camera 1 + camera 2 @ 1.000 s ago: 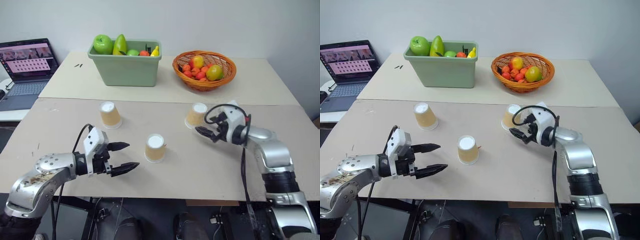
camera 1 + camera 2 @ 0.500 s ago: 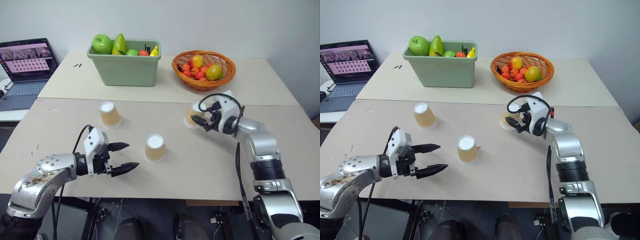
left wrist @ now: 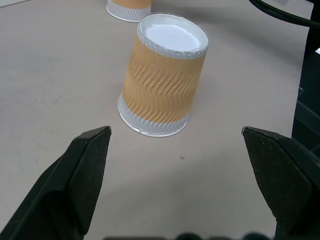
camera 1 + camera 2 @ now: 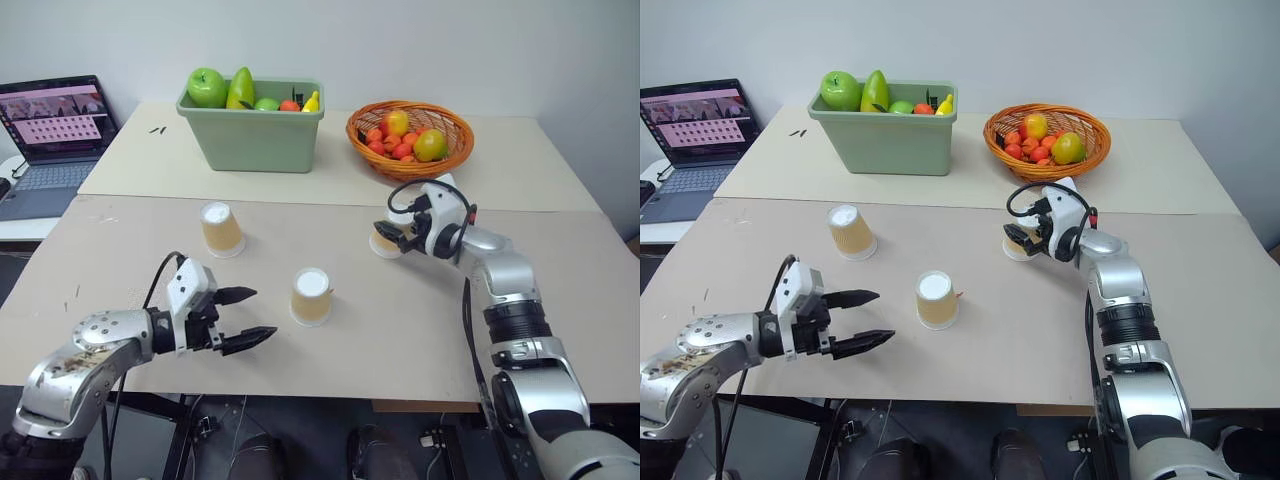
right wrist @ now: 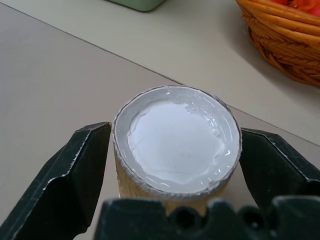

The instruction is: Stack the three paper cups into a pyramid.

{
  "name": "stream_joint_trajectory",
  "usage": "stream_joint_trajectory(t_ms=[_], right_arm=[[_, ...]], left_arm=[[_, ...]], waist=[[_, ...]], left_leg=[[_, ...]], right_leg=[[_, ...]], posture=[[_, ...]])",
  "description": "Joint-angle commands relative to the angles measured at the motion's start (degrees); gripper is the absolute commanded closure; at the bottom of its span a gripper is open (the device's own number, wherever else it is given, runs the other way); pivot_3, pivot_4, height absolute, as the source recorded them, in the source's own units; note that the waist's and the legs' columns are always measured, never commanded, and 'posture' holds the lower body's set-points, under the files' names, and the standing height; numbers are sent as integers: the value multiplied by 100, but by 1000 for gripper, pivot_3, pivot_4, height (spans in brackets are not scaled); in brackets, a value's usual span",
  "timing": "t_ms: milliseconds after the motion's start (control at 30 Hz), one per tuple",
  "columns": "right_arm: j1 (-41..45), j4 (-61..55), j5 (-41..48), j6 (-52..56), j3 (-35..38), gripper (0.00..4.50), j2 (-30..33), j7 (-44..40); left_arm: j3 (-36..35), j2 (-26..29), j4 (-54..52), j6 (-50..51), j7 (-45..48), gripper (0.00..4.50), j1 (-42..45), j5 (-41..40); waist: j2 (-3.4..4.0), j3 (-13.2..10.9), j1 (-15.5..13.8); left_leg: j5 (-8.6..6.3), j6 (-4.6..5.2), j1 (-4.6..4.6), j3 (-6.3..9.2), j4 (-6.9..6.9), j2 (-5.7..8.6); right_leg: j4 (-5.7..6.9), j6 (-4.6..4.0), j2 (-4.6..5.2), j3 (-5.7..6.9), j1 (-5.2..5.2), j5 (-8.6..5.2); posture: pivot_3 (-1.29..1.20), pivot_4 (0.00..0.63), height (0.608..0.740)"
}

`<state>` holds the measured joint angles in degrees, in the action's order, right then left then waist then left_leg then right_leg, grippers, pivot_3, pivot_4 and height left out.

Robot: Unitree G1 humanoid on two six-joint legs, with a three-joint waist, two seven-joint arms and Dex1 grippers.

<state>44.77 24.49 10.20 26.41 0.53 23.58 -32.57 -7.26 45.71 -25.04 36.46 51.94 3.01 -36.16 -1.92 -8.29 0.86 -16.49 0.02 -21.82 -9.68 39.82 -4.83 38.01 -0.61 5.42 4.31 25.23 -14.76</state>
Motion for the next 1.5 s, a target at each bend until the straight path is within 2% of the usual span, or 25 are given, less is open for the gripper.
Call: stream_joint_trajectory(t_ms=[33,133,167,333,400,633,767,1067,1500], right_arm=[[231,-101,25,-201,126,794,27,-27],[240,-111,16,-206,115,1801,42,-42],[242,-113,17,-205,113,1909,47,-50],[234,-296,90,-145,202,1926,165,-149],[119,-702,243,-34,249,1926,341,-443],[-852,-2449,1114,579,-22,1926,1602,-2583],[-1145,-2857,1299,669,-311,1926,1978,-3318],[-1030,-2702,828,224,-1053,1926,1515,-3371],[-883,-2694,613,141,-1299,1926,1190,-3304]], left_arm=[[-166,35,-167,-68,-2,0,-14,-44],[-170,37,-180,-52,3,0,-21,-54],[-164,34,-175,-50,3,0,-16,-52],[-138,35,-179,-47,14,0,-17,-46],[-117,32,-187,-45,15,0,-18,-41],[-76,35,-178,-32,33,0,4,-33],[-44,41,-162,-24,51,0,49,-28],[-73,49,-233,29,13,0,58,-46],[-166,55,-300,93,-77,0,28,-59]], waist=[[0,0,-1],[0,0,4],[0,0,4],[0,0,0],[3,-2,-1],[4,-2,-55],[4,-3,-18],[3,-2,-14],[3,-2,-35]], left_leg=[[0,0,0,1,0,0],[0,0,1,1,0,0],[0,0,0,1,0,0],[0,0,0,0,0,0],[0,0,-1,1,0,0],[-2,4,-14,11,0,0],[-3,5,-3,13,3,0],[-1,3,11,11,2,1],[-2,4,3,12,4,2]], right_leg=[[0,0,0,0,0,0],[0,0,0,-1,0,0],[0,0,0,-1,0,0],[0,0,0,-1,0,0],[0,0,1,0,1,0],[-15,0,1,15,-1,0],[-4,0,2,9,-5,0],[0,-1,-1,-2,-10,1],[-2,-1,0,4,-7,1]], posture=[[0,150,727],[0,150,727],[0,150,727],[0,150,727],[0,150,727],[0,150,727],[0,150,727],[0,150,727],[0,150,727]])
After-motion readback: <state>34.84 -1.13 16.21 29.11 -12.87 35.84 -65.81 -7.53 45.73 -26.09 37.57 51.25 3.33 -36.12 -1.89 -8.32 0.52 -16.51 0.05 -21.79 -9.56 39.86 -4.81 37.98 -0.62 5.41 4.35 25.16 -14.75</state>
